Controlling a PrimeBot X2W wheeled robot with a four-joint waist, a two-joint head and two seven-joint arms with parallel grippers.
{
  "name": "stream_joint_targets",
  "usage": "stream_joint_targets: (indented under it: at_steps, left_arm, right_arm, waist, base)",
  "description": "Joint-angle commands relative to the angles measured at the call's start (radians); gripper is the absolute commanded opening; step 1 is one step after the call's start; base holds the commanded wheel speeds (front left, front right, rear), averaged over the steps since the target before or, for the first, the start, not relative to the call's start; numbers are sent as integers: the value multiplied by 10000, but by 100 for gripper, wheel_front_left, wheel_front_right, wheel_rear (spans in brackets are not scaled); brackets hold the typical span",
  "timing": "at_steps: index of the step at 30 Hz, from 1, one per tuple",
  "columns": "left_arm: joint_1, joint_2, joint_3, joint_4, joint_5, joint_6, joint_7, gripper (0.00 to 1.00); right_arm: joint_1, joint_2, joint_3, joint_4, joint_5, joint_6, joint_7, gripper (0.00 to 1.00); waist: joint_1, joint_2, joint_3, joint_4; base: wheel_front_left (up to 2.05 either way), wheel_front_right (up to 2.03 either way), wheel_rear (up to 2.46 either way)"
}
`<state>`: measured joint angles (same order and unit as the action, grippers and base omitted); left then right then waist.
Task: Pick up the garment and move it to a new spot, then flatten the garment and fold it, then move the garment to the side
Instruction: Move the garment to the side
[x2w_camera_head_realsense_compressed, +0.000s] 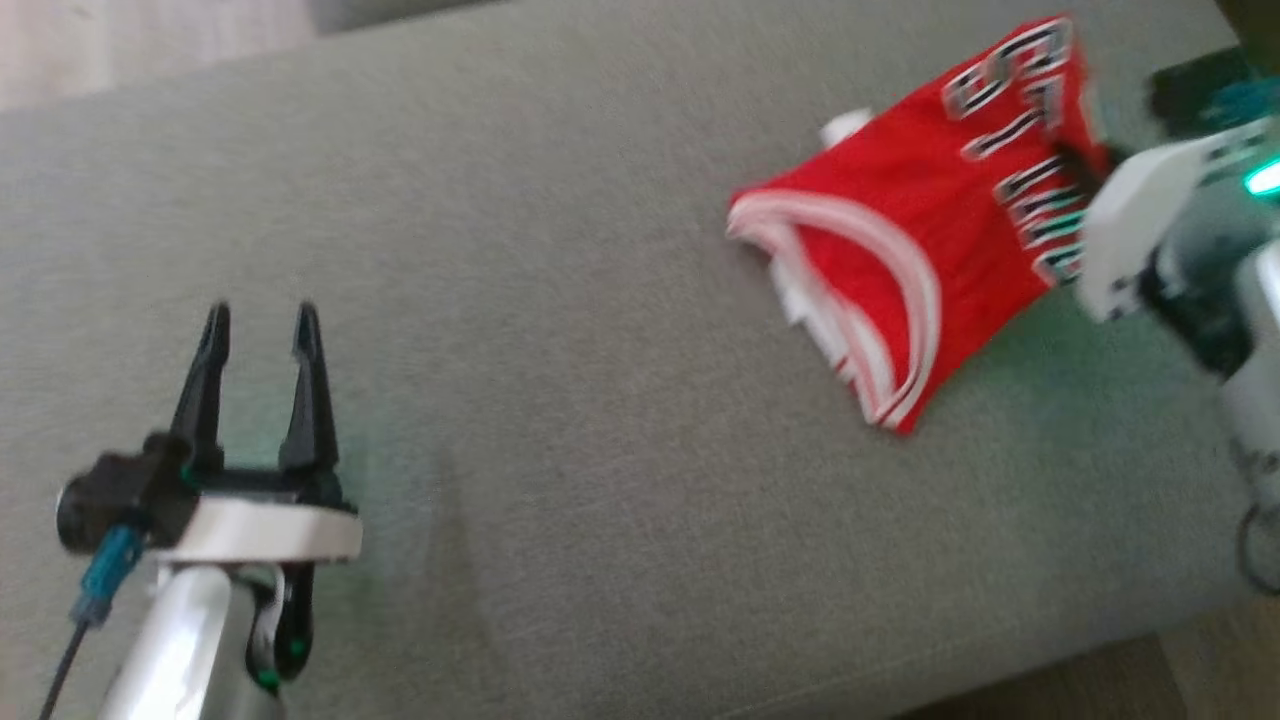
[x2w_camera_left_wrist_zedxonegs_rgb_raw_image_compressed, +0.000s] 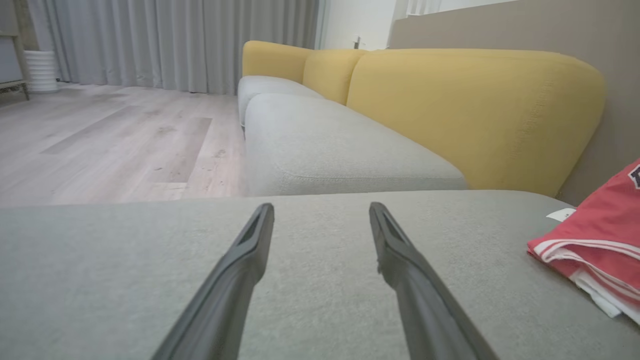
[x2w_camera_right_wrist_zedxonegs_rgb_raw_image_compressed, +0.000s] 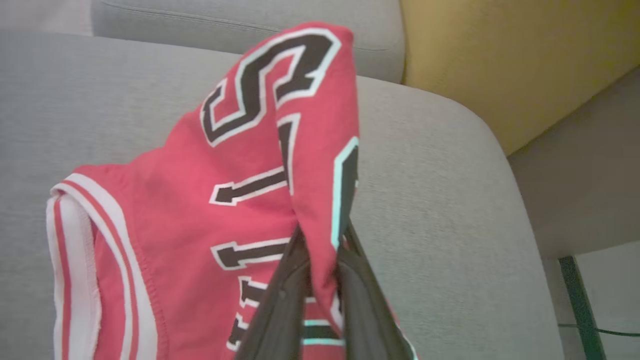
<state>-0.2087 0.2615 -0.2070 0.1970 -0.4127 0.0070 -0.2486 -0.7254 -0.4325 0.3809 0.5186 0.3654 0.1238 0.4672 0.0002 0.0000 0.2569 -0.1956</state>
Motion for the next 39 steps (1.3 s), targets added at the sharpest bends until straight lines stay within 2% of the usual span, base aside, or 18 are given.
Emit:
stream_joint_targets:
  at_steps: [1,6,15,16,17,18,19,20,21,27,30,33,39]
  left_arm:
    - [-628,293,220,-383,136,-80,18,100]
    - [-1308,426,-8,-538,313,-238,203,100]
    - [-1990,584,-460,-821,610,-447,513,100]
    - [-2031,595,-489,-812,621,-464,520,100]
    - [-2031,595,-489,-812,621,-464,520,100]
    - [-2058,604,-510,-796,625,-476,520,100]
    - [-2077,602,-535,-770,626,-487,515,100]
    - [-2083,590,-562,-730,624,-495,503,100]
    - [-2076,566,-591,-674,618,-501,482,100]
    - [-1626,179,-782,-33,431,-515,226,100]
    - [-1229,-33,-783,353,291,-489,86,100]
    - [-810,-184,-667,679,196,-386,-23,100]
    - [75,-405,-251,891,141,-140,-119,100]
  right_arm:
    - [-567,-386,-129,35,5,69,-344,0]
    - [-1465,-794,-503,949,-270,69,-1195,0]
    - [-2232,-955,-2056,2386,-1324,69,-2053,0]
    - [-2248,-883,-2165,2471,-1372,69,-2168,26]
    - [-2248,-883,-2165,2471,-1372,69,-2168,26]
    - [-2275,-766,-2325,2553,-1347,69,-2281,0]
    - [-2289,-663,-2359,2599,-1402,69,-2361,14]
    - [-2298,-580,-2343,2602,-1485,69,-2471,84]
    - [-2311,-532,-2400,2626,-1598,69,-2604,100]
    - [-1898,-245,-2604,2735,-2171,69,-3036,100]
    - [-1370,65,-2677,2427,-2077,69,-3567,100]
    - [-548,430,-2597,1786,-1754,69,-4218,100]
    - [1875,1171,-2647,-357,-1310,69,-5412,100]
  waist:
    - [-2,0,767,-555]
    - [-2,0,1509,-778]
    - [-2,0,2281,-860]
    - [-2,0,2292,-849]
    - [-2,0,2292,-849]
    - [-2,0,2289,-840]
    - [-2,0,2266,-824]
    - [-2,0,2219,-808]
    - [-2,0,2142,-785]
    - [-2,0,1135,-498]
    - [-2,0,437,-277]
    - [-2,0,-239,40]
    - [-2,0,-1367,966]
  base:
    - [0,0,0]
    - [0,0,0]
    - [0,0,0]
    - [0,0,0]
    - [0,0,0]
    - [0,0,0]
    - [0,0,0]
    - [0,0,0]
    - [0,0,0]
    - [0,0,0]
    - [0,0,0]
    - [0,0,0]
    - [0,0,0]
